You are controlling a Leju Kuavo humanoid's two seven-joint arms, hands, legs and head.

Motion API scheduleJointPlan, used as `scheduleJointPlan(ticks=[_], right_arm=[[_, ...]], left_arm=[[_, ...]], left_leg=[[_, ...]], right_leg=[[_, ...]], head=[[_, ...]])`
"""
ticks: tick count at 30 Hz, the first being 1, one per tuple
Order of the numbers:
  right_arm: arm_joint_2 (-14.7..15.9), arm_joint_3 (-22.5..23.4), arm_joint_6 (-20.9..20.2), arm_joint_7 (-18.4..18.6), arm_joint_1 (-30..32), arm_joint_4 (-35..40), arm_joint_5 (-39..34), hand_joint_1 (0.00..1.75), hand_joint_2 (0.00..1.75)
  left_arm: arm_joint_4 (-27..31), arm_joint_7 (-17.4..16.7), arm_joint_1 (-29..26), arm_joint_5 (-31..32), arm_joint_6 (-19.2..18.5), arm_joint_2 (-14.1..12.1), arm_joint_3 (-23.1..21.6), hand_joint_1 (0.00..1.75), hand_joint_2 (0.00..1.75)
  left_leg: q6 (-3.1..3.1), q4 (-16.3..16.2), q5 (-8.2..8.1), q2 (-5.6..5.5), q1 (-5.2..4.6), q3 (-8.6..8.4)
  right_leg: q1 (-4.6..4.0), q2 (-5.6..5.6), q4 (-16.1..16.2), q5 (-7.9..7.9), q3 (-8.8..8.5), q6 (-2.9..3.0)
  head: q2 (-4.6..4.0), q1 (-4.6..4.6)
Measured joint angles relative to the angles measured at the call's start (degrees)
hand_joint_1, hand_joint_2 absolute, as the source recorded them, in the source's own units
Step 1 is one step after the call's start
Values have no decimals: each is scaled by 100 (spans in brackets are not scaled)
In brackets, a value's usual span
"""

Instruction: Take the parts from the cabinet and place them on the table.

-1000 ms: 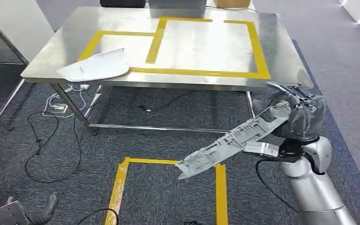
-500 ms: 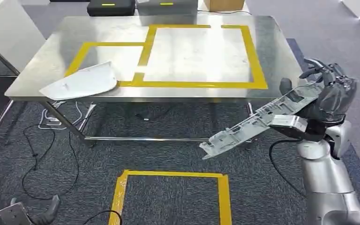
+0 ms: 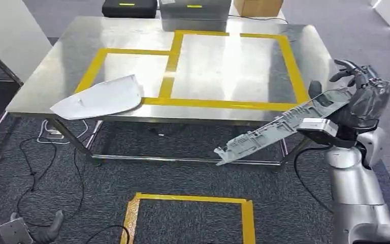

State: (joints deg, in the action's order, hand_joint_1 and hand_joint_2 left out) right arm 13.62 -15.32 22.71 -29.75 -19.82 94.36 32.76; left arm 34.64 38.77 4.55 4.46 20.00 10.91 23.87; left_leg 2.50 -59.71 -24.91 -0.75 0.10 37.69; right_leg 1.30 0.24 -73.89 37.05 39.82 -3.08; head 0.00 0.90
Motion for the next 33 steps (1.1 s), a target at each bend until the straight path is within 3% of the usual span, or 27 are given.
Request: scheduleJointPlan(ticks=[1, 2, 3, 5, 7, 9, 11, 13, 14, 15, 16, 18, 19, 20, 23, 24, 25, 26, 28, 29, 30, 31, 33], right_arm=[[0, 2, -13, -9, -1, -11, 0, 175, 175], [2, 11, -41, -13, -10, -15, -2, 175, 175], [4, 13, -55, -13, -21, -20, -2, 175, 175], [7, 13, -111, -13, -63, -52, 4, 175, 175], [7, 20, -155, -13, -100, -81, 22, 175, 175], [7, 33, -227, -11, -175, -105, 33, 175, 175], [7, 33, -300, -4, -305, -142, 57, 175, 175], [7, 33, -354, 15, -420, -210, 76, 175, 175], [7, 33, -367, 29, -455, -232, 79, 175, 175], [7, 33, -383, 33, -471, -251, 79, 175, 175], [7, 31, -393, 33, -496, -279, 79, 175, 175], [4, 22, -400, 39, -598, -330, 79, 175, 175], [4, 11, -400, 42, -653, -350, 77, 175, 175], [4, 7, -400, 41, -706, -356, 77, 175, 175], [4, -15, -407, 42, -716, -387, 83, 175, 175], [4, -26, -407, 42, -723, -389, 83, 175, 175], [4, -33, -407, 42, -738, -391, 81, 175, 175], [7, -37, -407, 42, -771, -396, 81, 175, 175], [7, -46, -407, 42, -760, -413, 79, 175, 175], [7, -55, -407, 42, -741, -428, 81, 175, 175], [7, -61, -407, 42, -719, -439, 81, 175, 175], [7, -63, -404, 42, -710, -439, 81, 175, 175], [7, -61, -404, 42, -722, -439, 81, 175, 175]], left_arm=[[-2, 0, 1, 0, 4, 0, 0, 0, 175], [-2, 0, 5, 4, 4, 2, -2, 0, 175], [-2, 0, 2, 9, 4, 9, -7, 0, 175], [-11, 0, 19, 15, 2, 7, -7, 0, 175], [-15, 0, 12, 22, 4, 11, -13, 0, 175], [-15, 0, 35, 24, 4, -9, -15, 0, 175], [-17, 0, 65, 28, -4, -7, -35, 0, 175], [-20, 0, 62, 28, -18, -9, -46, 0, 175], [-24, 0, 59, 28, -24, -7, -50, 0, 175], [-28, 0, 59, 28, -31, -4, -52, 0, 175], [-33, 0, 65, 26, -44, -7, -55, 0, 175], [-33, 0, 86, 26, -50, -11, -61, 0, 175], [-33, 0, 101, 26, -52, -18, -63, 0, 175], [-33, 0, 109, 26, -63, -13, -68, 0, 175], [-39, 0, 106, 24, -72, -13, -96, 0, 175], [-39, 0, 112, 26, -81, -4, -105, 0, 175], [-39, 0, 127, 28, -81, -13, -114, 0, 175], [-39, 0, 143, 28, -81, -15, -120, 0, 175], [-42, 0, 133, 26, -81, -7, -140, 0, 175], [-42, 0, 134, 26, -81, -2, -144, 0, 175], [-46, 0, 130, 24, -81, 0, -144, 0, 175], [-46, 0, 127, 24, -81, 2, -144, 0, 175], [-46, 0, 128, 24, -81, 2, -146, 0, 175]], left_leg=[[0, 0, -42, -10, -6, -63], [-8, 1, -100, -20, -17, -160], [-22, 8, -144, -26, -19, -206], [-73, -2, -160, -45, -31, -201], [-131, 44, -139, -33, -22, -201], [-193, -1, -224, -29, -41, -209], [-261, -614, -536, -2, -22, 65], [-305, -1523, -867, 4, 9, 527], [-316, -1717, -861, 4, 13, 651], [-316, -1656, -737, 4, 16, 641], [-306, -1362, -479, 4, 17, 531], [-240, -374, 91, 4, 7, 107], [-194, -104, 83, 0, -22, -52], [-180, 16, 50, 12, -33, -86], [-127, 69, -33, 0, -43, -97], [-83, 168, 4, 2, 28, -161], [-64, 187, 2, 2, 15, -185], [-43, 186, -3, 2, 16, -186], [-25, 181, -22, 3, 15, -191], [-22, 172, -34, 2, 15, -191], [-22, 164, -52, 1, 17, -202], [-34, 150, -76, -3, 24, -218], [-84, 98, -146, -12, 44, -254]], right_leg=[[-4, 0, 336, -321, -69, 17], [-12, -1, 927, -761, -253, 52], [-27, -6, 1372, -1031, -376, 87], [-75, -9, 1508, -948, -524, 135], [-83, 11, 1501, -930, -505, 156], [-15, -9, 1596, -966, -581, 213], [-4, -22, 1610, -944, -624, 258], [-12, -24, 1607, -924, -643, 277], [-14, -22, 1606, -914, -655, 287], [-14, -18, 1605, -902, -673, 283], [-17, -17, 1604, -884, -695, 282], [-19, -12, 1600, -841, -751, 257], [-30, -13, 1600, -821, -757, 228], [-52, -5, 1583, -809, -734, 198], [-38, -26, 1629, -807, -733, 104], [-20, -23, 1601, -747, -672, 77], [-27, -29, 1460, -655, -624, 64], [-21, -21, 1117, -489, -457, 58], [-17, -22, 225, -170, 35, 28], [-17, -21, -77, -113, 240, 14], [-11, -24, -104, -232, 320, 1], [-3, -26, 138, -467, 254, -10], [20, -37, 1070, -1043, -134, -32]], head=[[0, 4], [0, 4], [0, 9], [0, -20], [0, 4], [0, 0], [0, -33], [0, -28], [0, -31], [0, -28], [0, -31], [0, -33], [0, -22], [0, -28], [0, -26], [0, -13], [0, -2], [0, 20], [0, 35], [0, 39], [0, 44], [0, 50], [0, 48]])
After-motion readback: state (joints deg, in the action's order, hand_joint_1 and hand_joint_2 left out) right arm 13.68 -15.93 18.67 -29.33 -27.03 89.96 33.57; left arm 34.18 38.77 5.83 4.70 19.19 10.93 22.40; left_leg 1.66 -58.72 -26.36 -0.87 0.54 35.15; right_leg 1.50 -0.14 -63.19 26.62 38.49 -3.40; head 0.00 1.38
